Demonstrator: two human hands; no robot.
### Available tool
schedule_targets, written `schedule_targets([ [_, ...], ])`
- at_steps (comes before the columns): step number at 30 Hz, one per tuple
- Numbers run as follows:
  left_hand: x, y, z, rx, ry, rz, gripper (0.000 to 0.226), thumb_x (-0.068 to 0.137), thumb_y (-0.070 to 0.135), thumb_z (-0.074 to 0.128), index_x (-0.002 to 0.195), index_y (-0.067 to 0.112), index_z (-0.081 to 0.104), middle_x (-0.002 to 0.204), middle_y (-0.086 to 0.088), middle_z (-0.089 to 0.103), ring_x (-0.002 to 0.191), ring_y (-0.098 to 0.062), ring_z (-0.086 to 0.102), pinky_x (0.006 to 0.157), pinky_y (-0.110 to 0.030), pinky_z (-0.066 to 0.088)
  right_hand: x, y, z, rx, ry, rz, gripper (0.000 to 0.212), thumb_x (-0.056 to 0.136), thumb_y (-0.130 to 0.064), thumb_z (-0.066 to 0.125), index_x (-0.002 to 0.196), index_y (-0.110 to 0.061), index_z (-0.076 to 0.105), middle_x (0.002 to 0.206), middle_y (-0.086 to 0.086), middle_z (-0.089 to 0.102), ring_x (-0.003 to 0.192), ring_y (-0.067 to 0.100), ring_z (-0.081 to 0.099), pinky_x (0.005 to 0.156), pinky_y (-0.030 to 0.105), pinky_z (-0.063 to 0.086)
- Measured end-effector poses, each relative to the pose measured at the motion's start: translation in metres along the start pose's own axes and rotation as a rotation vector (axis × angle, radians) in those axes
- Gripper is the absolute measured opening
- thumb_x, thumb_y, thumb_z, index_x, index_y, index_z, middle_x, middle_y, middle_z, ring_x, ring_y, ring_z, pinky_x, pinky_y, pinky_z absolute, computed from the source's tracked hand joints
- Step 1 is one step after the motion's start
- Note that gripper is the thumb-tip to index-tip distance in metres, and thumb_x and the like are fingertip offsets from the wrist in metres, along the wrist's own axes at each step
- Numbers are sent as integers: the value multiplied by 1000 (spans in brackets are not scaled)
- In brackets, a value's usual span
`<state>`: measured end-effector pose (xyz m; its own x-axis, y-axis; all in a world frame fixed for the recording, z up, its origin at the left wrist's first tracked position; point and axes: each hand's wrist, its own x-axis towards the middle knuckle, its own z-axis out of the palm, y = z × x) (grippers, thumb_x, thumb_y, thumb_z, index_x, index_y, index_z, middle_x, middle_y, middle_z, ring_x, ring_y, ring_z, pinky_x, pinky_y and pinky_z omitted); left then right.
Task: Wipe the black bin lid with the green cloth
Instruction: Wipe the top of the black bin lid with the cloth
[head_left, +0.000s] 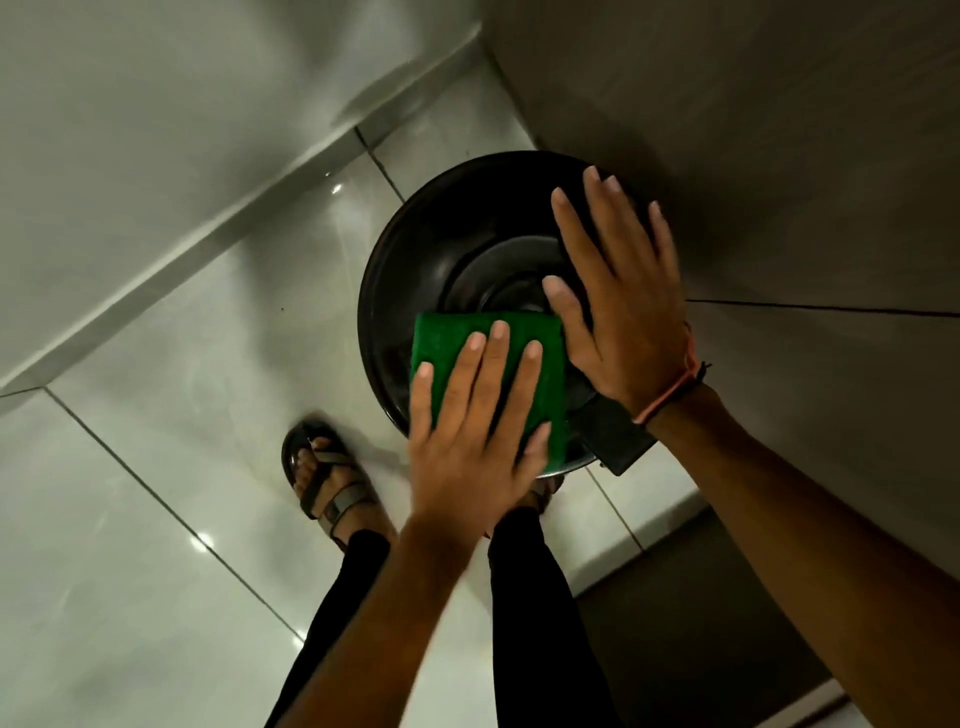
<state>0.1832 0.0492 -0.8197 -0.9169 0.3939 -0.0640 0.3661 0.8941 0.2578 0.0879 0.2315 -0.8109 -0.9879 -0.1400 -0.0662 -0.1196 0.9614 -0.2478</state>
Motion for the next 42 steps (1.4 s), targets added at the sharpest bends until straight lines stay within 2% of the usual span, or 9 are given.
schedule_targets([
  [4, 16, -59, -18, 8, -5, 216, 62, 103, 45, 38, 159, 21, 26, 165, -14, 30, 153, -29, 26, 127, -53, 15, -3, 0, 2, -56, -4, 4, 74, 105, -66, 29, 165, -23, 25, 173, 16, 24, 162, 33, 22, 128, 61, 26],
  [9, 114, -83, -38, -181, -31, 81, 57, 107, 41, 32, 158, 16, 32, 164, -21, 32, 153, -36, 29, 121, -60, 31, -3, 0, 6, -71, 29, 19, 72, 105, -66, 33, 164, -26, 26, 172, 15, 27, 161, 32, 25, 127, 59, 29],
  [15, 199, -88, -46, -181, -265, 311, 58, 106, 46, 30, 160, 27, 27, 165, -13, 34, 148, -32, 39, 110, -54, 47, 0, -2, 3, -99, 33, 62, 76, 106, -68, 27, 164, -20, 30, 171, 15, 30, 159, 32, 30, 126, 57, 32],
  [23, 84, -81, -18, -163, 179, 54, 52, 106, 38, 41, 152, 15, 46, 160, -21, 40, 151, -37, 33, 122, -56, 31, 2, -7, -3, -97, -38, 94, 76, 105, -69, 23, 165, -23, 25, 173, 13, 26, 162, 32, 24, 130, 54, 27],
  [29, -23, -9, 17, -96, 141, -137, 65, 105, 51, 28, 162, 26, 11, 171, -13, 6, 159, -31, 3, 129, -52, 1, 1, -7, -7, -101, -66, 108, 73, 106, -65, 27, 166, -24, 22, 174, 11, 22, 163, 30, 20, 131, 53, 24],
  [31, -44, 21, 28, -50, 125, -136, 71, 105, 55, 28, 163, 24, 1, 172, -11, -11, 159, -30, -3, 129, -53, -2, 1, -6, -6, -96, -61, 104, 74, 105, -65, 27, 166, -24, 23, 174, 11, 23, 163, 31, 21, 131, 53, 25],
  [34, -54, 38, 40, 28, 149, -124, 81, 102, 59, 36, 163, 19, 1, 171, -17, -9, 159, -34, -2, 127, -55, 1, 1, -3, -4, -91, -55, 84, 76, 104, -69, 26, 166, -25, 23, 174, 11, 22, 162, 31, 20, 131, 53, 24],
  [39, -45, -15, 25, 88, 164, 215, 80, 98, 59, 54, 161, 21, 22, 161, -16, 26, 153, -29, 17, 126, -50, 10, 1, 2, 3, -110, -17, 39, 78, 104, -73, 25, 165, -25, 24, 173, 13, 24, 161, 33, 23, 130, 54, 26],
  [42, -22, -56, 4, 82, 136, 488, 68, 101, 50, 54, 158, 22, 30, 162, -10, 35, 152, -27, 30, 125, -48, 15, -1, 2, 5, -113, 13, 19, 77, 104, -71, 29, 165, -24, 26, 173, 13, 27, 161, 33, 26, 129, 54, 27],
])
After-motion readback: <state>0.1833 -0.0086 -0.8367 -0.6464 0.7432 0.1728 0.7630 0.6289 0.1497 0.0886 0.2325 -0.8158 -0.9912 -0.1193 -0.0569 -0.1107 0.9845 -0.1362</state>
